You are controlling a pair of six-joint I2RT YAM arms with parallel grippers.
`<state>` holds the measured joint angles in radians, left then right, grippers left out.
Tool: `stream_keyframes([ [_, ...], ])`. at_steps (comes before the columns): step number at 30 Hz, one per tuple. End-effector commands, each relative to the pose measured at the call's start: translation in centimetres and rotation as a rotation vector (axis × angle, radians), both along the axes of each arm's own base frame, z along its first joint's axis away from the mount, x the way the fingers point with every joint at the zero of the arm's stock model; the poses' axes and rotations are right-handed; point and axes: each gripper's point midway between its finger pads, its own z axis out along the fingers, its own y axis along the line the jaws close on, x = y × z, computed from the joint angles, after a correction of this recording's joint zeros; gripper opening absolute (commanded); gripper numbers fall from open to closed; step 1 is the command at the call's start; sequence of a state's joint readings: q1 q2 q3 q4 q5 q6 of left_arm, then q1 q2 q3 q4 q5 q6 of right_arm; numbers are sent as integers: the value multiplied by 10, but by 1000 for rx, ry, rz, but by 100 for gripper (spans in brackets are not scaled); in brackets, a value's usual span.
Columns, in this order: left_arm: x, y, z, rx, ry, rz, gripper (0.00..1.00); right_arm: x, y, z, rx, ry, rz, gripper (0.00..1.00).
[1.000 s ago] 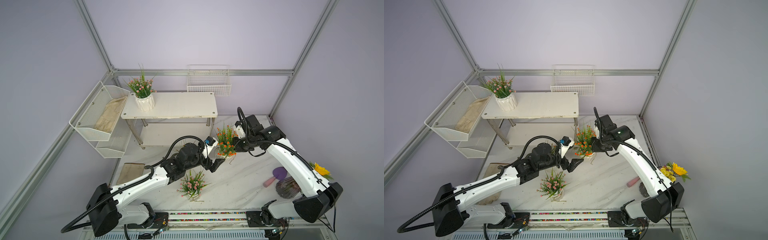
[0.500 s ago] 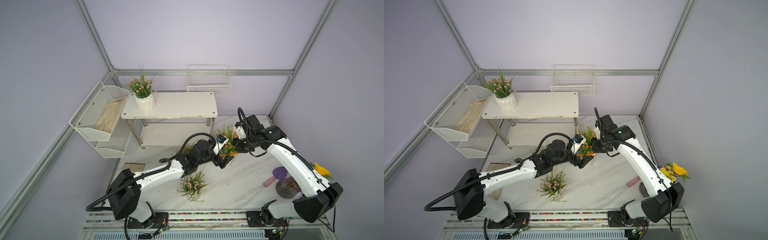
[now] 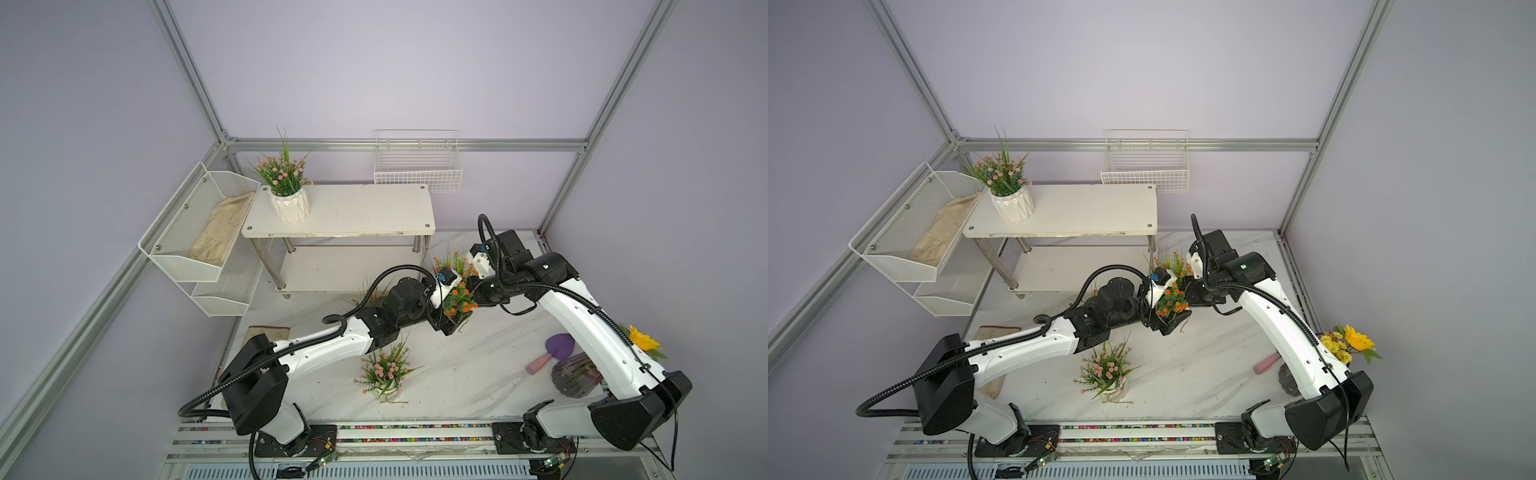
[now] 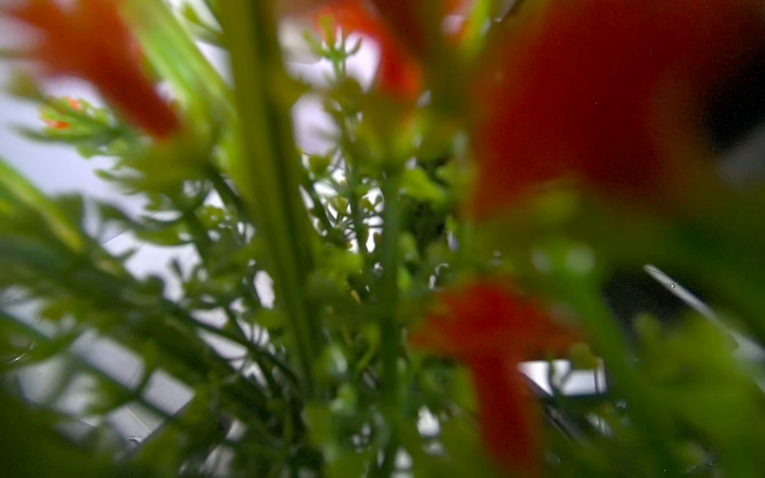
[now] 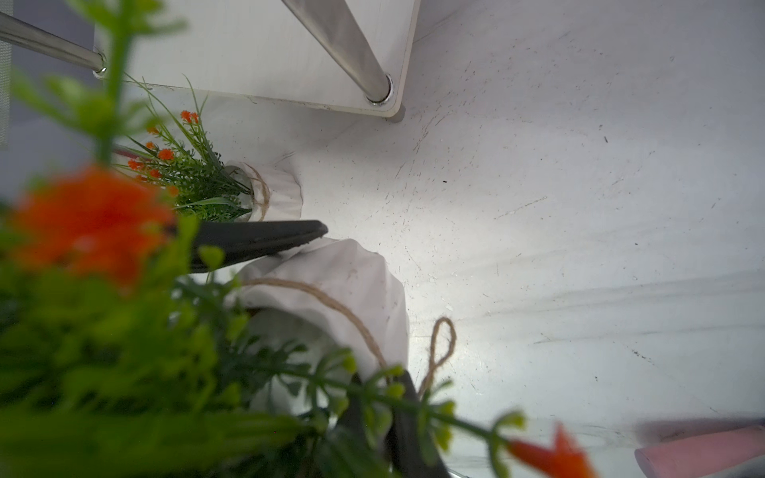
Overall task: Place the baby's breath potted plants on the rack by color
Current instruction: Pick up the baby's breath potted plant from the center of the board.
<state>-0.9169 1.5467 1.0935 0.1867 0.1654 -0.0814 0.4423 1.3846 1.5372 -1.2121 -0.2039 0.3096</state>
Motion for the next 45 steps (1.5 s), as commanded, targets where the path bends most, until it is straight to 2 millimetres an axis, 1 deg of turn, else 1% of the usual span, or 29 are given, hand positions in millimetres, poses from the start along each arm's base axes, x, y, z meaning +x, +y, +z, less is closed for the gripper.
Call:
stream_keyframes([
  [1, 0, -10, 24, -34, -48, -31, 94, 3, 13, 34, 101, -104, 35, 5],
  [4, 0, -9, 23, -28, -46, -32, 89, 3, 12, 32, 97, -100, 34, 5],
  [7, 0, -10, 20, -16, -41, -36, 79, 4, 12, 33, 99, -104, 34, 6],
  [10, -1, -12, 16, -6, -32, -46, 65, 4, 13, 33, 102, -108, 33, 6],
  [12, 0, -12, 12, -1, -27, -46, 54, 4, 13, 32, 101, -106, 35, 7],
  [14, 1, -14, 8, 6, -22, -44, 46, 4, 13, 29, 99, -103, 33, 9],
  [17, 3, -17, 1, 9, -6, -40, 38, 3, 11, 24, 98, -103, 30, 11],
  [20, 6, -19, -5, 10, 1, -35, 30, 2, 8, 21, 89, -102, 22, 15],
  [26, 11, -19, -4, 1, 1, -19, 21, 4, 3, 21, 85, -110, 9, 19],
  [31, 14, -18, -5, -2, 8, -15, 19, 6, 0, 18, 82, -108, -1, 19],
  [36, 16, -14, -3, -3, 11, -7, 16, 8, -12, 25, 73, -133, -36, 20],
  [40, 17, -10, 8, -7, 6, 0, 16, 11, -30, 31, 52, -162, -95, 21],
  [45, 16, -2, 37, -7, -7, 10, 14, 15, -56, 34, 26, -188, -160, 23],
])
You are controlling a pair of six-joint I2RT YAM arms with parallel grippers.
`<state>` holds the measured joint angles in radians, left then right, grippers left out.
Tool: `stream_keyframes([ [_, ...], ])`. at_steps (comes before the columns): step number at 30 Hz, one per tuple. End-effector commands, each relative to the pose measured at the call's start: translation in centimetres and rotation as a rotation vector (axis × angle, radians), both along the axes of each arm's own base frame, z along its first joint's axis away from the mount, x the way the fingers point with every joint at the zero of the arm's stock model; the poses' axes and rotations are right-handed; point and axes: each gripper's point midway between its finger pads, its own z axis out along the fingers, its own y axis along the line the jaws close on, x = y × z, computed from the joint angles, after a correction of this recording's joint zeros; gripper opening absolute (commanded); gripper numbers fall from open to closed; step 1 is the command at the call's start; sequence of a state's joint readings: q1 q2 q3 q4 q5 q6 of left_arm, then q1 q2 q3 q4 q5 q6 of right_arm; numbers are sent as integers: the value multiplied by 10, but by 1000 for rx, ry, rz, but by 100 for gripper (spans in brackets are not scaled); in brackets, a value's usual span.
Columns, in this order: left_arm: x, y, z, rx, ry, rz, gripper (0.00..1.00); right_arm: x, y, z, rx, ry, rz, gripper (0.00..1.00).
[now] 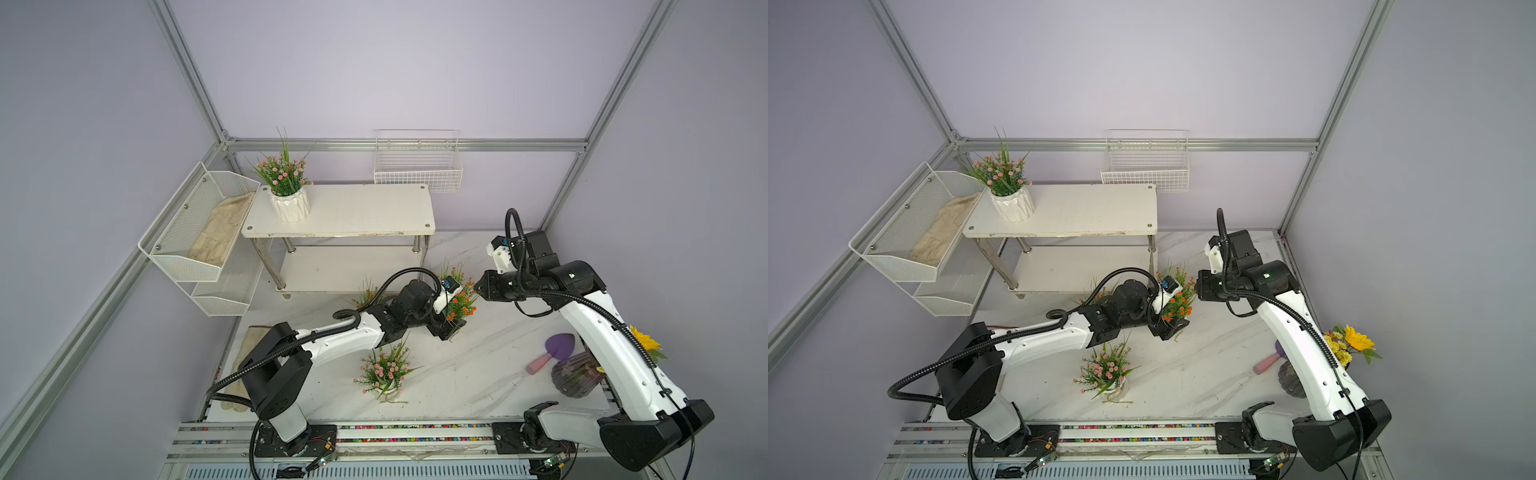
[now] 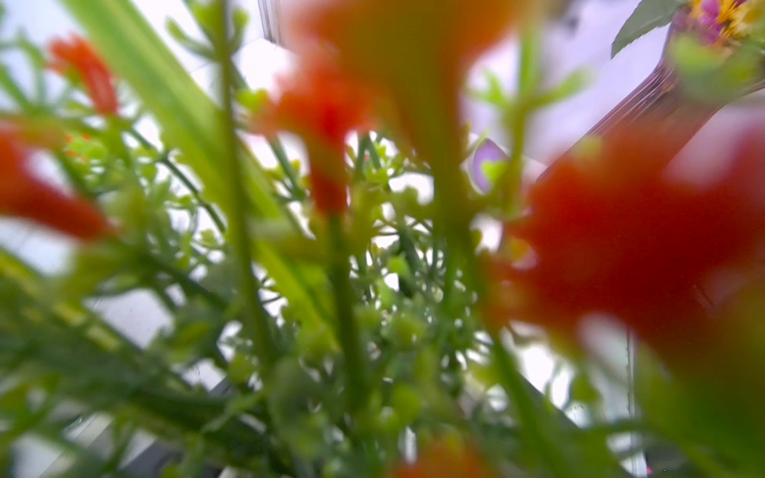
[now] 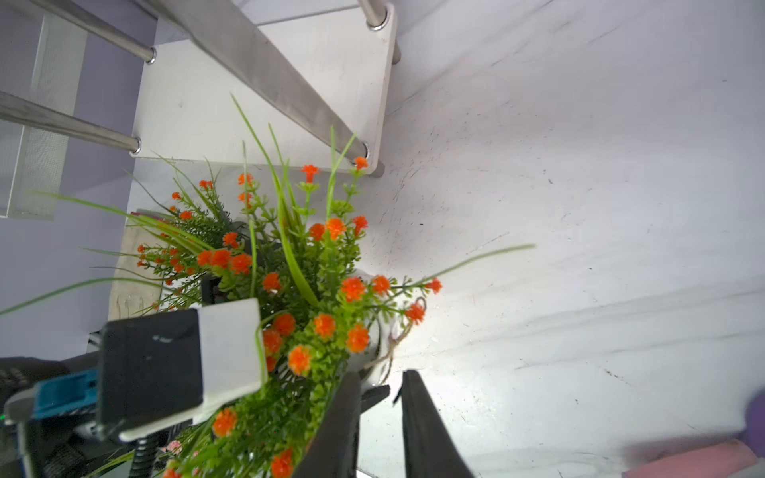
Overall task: Place the baby's breath potted plants on the rack by color
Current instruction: Pick up the baby's breath potted plant from the center of the board.
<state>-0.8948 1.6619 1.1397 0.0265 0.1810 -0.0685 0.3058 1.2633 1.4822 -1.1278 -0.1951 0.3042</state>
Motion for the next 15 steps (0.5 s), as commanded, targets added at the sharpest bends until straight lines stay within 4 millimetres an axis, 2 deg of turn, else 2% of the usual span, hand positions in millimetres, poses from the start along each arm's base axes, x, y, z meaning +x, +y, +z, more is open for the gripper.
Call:
stream_keyframes([
  [1, 6, -1, 112, -191, -150, 8, 13, 2, -17, 6, -25, -42, -35, 23],
  [9, -1, 11, 162, -228, -202, 15, 12, 4, -36, 2, -54, -49, -93, 23],
  [15, 0, 17, 202, -257, -264, 33, 12, 2, -42, -6, -55, -40, -112, 24],
])
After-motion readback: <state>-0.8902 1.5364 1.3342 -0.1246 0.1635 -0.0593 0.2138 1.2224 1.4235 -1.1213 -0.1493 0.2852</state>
